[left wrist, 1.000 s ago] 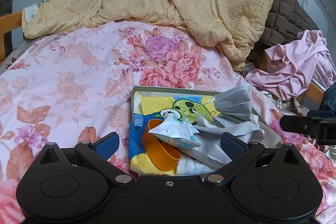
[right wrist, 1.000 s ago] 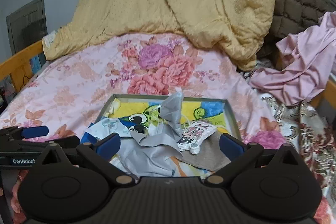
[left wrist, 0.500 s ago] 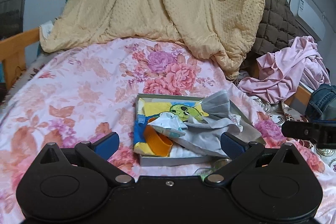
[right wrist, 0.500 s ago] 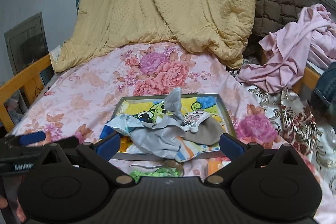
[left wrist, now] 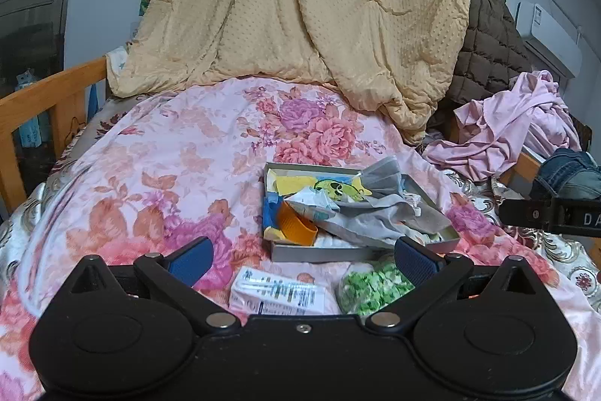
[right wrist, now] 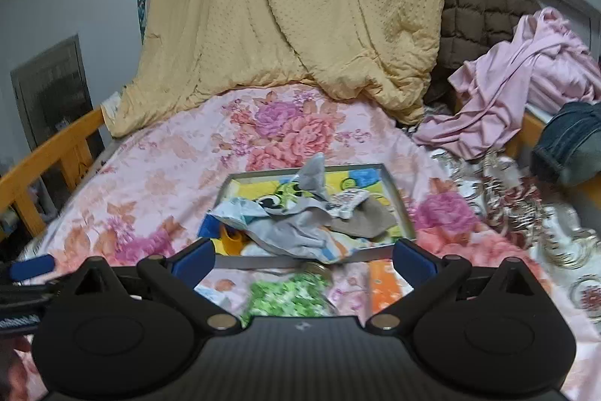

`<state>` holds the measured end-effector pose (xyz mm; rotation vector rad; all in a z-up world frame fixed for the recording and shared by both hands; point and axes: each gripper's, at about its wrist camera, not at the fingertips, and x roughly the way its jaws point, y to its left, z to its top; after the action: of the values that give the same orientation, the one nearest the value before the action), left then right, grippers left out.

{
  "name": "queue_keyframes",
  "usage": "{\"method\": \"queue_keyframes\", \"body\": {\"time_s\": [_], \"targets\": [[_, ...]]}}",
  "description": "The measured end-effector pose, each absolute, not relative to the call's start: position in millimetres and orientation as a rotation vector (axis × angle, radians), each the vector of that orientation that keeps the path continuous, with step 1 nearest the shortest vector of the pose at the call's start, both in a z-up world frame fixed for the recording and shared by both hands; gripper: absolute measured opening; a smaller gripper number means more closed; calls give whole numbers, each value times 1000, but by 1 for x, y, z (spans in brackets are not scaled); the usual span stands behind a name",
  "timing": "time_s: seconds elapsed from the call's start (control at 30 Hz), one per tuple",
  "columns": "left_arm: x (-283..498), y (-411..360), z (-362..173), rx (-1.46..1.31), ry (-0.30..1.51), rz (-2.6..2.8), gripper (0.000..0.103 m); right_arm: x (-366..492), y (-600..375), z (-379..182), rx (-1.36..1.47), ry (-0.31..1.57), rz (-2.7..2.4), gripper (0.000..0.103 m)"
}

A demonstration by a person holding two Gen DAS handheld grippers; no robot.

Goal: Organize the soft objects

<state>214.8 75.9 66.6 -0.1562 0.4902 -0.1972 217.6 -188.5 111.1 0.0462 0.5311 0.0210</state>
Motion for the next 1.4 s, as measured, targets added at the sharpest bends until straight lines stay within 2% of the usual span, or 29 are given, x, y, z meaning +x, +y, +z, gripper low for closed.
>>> {"method": "queue_keyframes", "body": {"time_s": [0.3, 0.67, 1.1, 1.4], "targets": [[172, 81, 58, -177, 495, -193, 102, 179, -192, 123, 32, 538, 14, 103], [159, 74, 28, -114, 478, -191, 102, 177, -190, 73, 93, 431, 6, 103], [168, 71, -17, -135, 491, -164, 102, 161, -178, 21, -20, 402, 34, 103], [176, 74, -42, -214, 591, -115, 102, 159, -172, 3, -2, 409, 54, 103]]}}
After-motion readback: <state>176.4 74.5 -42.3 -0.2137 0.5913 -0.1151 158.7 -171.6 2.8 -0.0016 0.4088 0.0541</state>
